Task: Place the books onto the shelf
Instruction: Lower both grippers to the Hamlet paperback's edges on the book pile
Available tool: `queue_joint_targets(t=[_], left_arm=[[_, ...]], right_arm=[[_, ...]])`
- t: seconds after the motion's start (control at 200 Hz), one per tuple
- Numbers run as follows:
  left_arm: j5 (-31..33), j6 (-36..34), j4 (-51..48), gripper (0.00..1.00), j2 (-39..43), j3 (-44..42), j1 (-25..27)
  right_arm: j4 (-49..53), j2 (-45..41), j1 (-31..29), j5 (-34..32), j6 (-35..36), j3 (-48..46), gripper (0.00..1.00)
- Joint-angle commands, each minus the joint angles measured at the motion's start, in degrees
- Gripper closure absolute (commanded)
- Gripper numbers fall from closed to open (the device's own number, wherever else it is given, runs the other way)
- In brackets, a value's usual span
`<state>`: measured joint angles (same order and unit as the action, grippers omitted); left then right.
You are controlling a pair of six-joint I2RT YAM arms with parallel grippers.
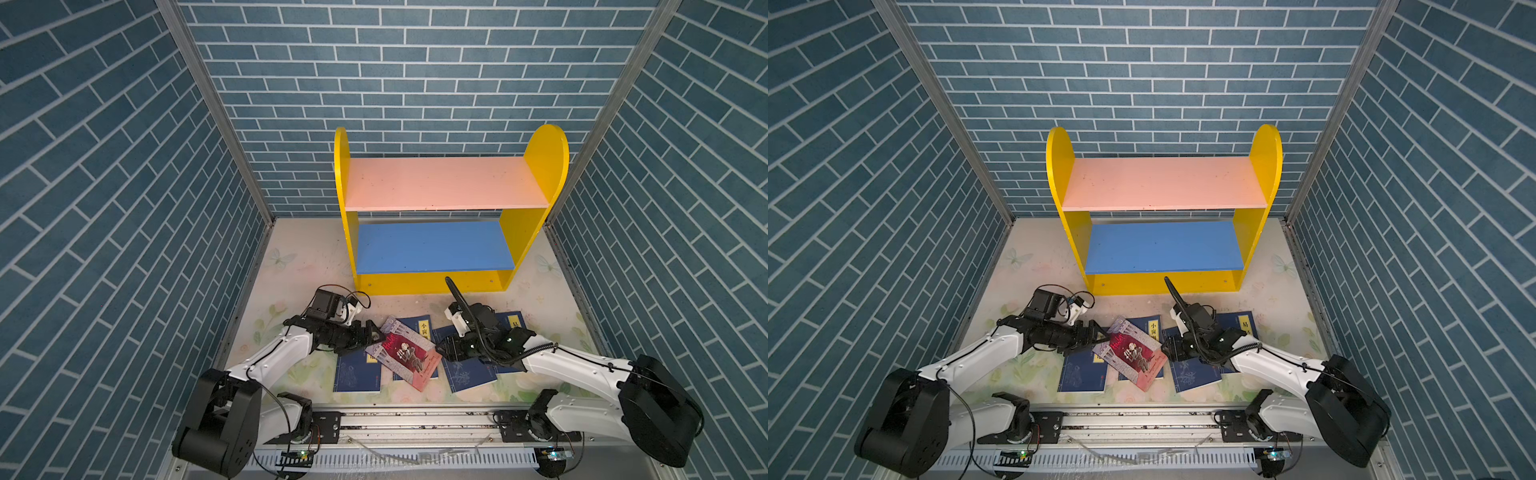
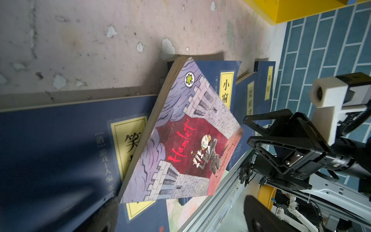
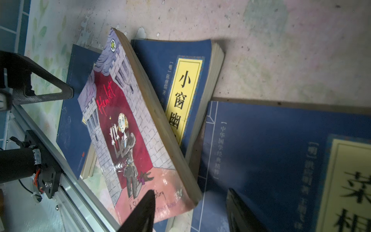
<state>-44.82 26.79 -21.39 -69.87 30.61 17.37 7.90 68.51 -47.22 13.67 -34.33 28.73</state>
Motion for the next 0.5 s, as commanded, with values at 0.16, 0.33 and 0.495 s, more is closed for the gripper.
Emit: queue_joint_targets(t=[0.16, 0.33, 0.495], left_arm=[[0.3, -2.5, -0.3, 0.02, -1.4, 0.6, 2.3], [-0.1, -4.6, 0.7, 0.01, -4.3, 0.8, 2.6], [0.5, -6.8, 2.9, 0.02, -5.3, 1.1, 2.7]], right_arm=[[-2.2, -1.6, -0.4, 1.8, -5.3, -3.0, 0.42], [-4.6, 0.4, -0.4, 3.2, -7.1, -3.1, 0.42], [-7.8, 3.5, -0.4, 5.6, -8.4, -3.1, 0.42]])
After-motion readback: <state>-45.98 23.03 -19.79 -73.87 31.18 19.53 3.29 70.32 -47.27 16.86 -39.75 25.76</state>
